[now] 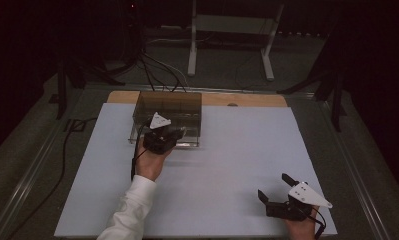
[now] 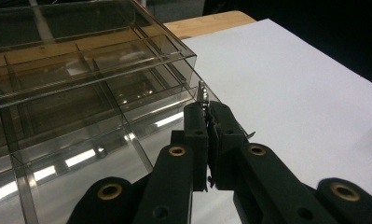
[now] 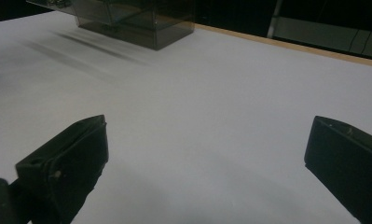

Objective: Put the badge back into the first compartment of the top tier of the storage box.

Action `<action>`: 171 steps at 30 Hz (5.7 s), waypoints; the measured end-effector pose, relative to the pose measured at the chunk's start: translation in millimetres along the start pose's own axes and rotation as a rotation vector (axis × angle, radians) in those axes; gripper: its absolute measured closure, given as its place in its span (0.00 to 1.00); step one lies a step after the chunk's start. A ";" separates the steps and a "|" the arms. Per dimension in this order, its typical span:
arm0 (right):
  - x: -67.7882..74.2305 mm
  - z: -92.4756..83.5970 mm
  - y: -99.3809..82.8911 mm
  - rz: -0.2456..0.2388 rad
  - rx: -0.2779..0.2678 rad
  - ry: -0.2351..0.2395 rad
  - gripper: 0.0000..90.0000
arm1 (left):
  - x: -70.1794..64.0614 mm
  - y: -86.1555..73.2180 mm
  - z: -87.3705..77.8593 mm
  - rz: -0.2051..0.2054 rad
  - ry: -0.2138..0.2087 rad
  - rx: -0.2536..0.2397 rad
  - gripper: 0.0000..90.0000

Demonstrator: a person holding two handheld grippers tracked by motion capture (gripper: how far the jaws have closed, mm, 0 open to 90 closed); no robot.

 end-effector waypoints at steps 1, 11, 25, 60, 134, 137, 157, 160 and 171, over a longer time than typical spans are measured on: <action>0.0 0.1 0.0 0.000 0.000 0.000 0.00 | 0.1 0.3 -0.2 -0.001 0.001 0.000 0.98; 0.0 -0.1 0.1 -0.001 -0.001 0.000 0.00 | 5.3 1.4 -2.3 -0.009 0.015 -0.002 0.98; -0.6 -0.4 0.0 0.001 0.000 -0.002 0.00 | 10.7 0.9 -5.0 -0.013 0.023 -0.011 0.98; -0.3 0.1 -0.2 0.000 0.003 0.000 0.00 | 26.8 -2.0 -12.2 -0.028 0.064 -0.013 0.98; -0.4 0.5 -0.5 0.001 0.005 -0.003 0.00 | 70.7 -10.9 -26.4 -0.079 0.167 -0.007 0.98; -0.4 0.6 -0.6 0.000 0.005 -0.003 0.00 | 72.3 -11.6 -26.8 -0.082 0.172 -0.006 0.98; -0.1 0.9 -0.7 0.002 0.007 -0.003 0.00 | 83.4 -17.8 -29.7 -0.102 0.203 0.016 0.98; -0.3 0.8 -0.6 0.001 0.007 -0.004 0.00 | 86.1 -22.5 -28.7 -0.112 0.206 0.026 0.98; -0.1 0.7 -0.6 0.001 0.007 -0.005 0.00 | 89.0 -31.9 -25.0 -0.135 0.194 0.051 0.98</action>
Point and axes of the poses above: each handheld gripper's, and its own axes: z roughly forward along the jaws, y roughly out of its top, x roughly to its left, the point moved 3 cm from there along z, roughly forward along the jaws, and after that the axes turned 2 degrees about -z, right-handed, at the moved point
